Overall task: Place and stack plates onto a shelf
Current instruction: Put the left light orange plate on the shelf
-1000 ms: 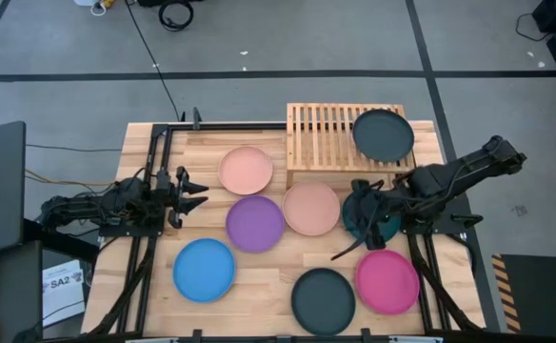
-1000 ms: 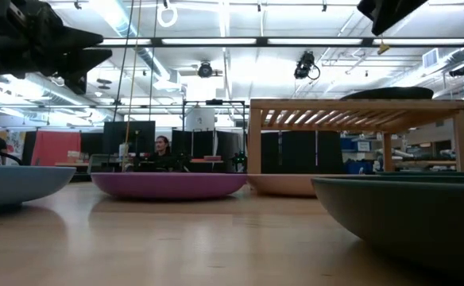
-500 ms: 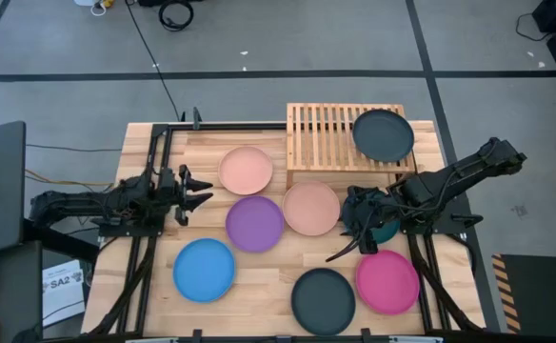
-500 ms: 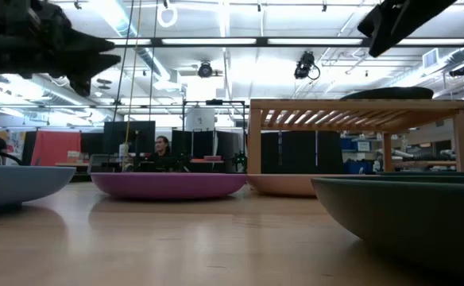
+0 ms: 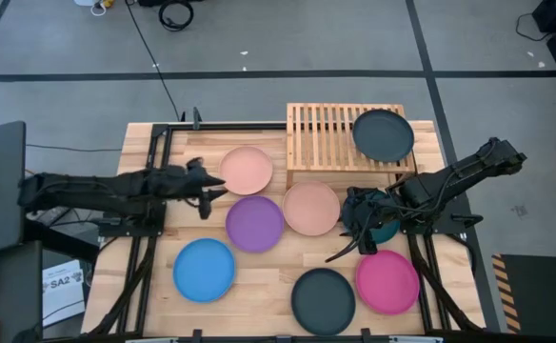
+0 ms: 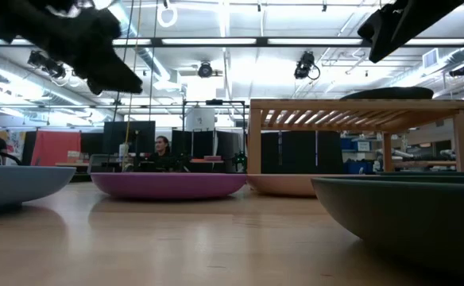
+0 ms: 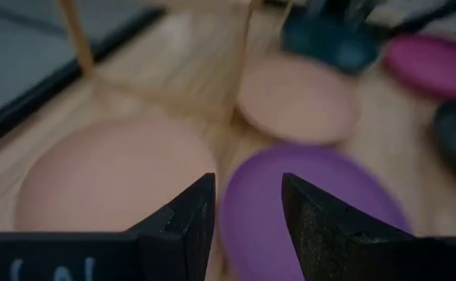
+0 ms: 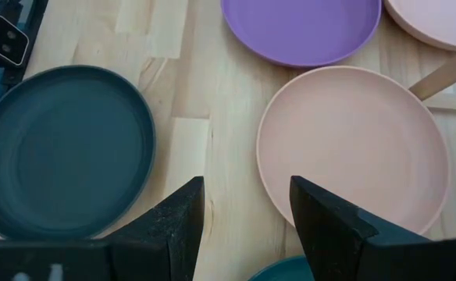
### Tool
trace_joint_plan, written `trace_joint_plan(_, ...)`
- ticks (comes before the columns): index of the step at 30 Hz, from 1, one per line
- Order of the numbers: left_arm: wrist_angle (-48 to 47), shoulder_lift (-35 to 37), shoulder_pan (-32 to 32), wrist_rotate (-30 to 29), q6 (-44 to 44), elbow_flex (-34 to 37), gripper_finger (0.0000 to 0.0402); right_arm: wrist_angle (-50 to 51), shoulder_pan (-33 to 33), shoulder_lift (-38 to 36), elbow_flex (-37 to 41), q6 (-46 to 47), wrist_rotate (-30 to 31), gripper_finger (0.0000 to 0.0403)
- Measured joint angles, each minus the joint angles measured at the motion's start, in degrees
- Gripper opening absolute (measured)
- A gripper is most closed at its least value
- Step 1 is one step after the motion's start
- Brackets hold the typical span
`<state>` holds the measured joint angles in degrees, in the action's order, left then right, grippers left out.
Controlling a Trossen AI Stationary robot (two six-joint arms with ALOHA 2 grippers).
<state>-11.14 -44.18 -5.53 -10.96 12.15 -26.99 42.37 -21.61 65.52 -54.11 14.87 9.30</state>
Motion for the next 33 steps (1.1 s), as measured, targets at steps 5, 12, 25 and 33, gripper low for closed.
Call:
trace_joint_plan(5, -9.85, -9.66, -2.39, 0.22, -7.95, -7.58, 0.0155, -0.11, 0.0, 0.0, 0.0, 0.0, -0.01, 0.0195)
trace_joint_plan(12, -12.38, -20.14, -4.44, 0.59, -19.34, -12.77, 0.0155, -0.17, 0.0, 0.0, 0.0, 0.0, -0.02, 0.0195)
trace_joint_plan(25, -14.64, -32.88, -7.56, 0.8, -31.91, -13.5, 0.0155, -0.32, 0.0, 0.0, 0.0, 0.0, -0.04, 0.0193)
trace_joint_plan(33, -14.4, -37.91, -9.76, 0.46, -34.37, -13.5, 0.0155, -0.3, 0.02, 0.0, 0.0, 0.0, -0.04, 0.0193)
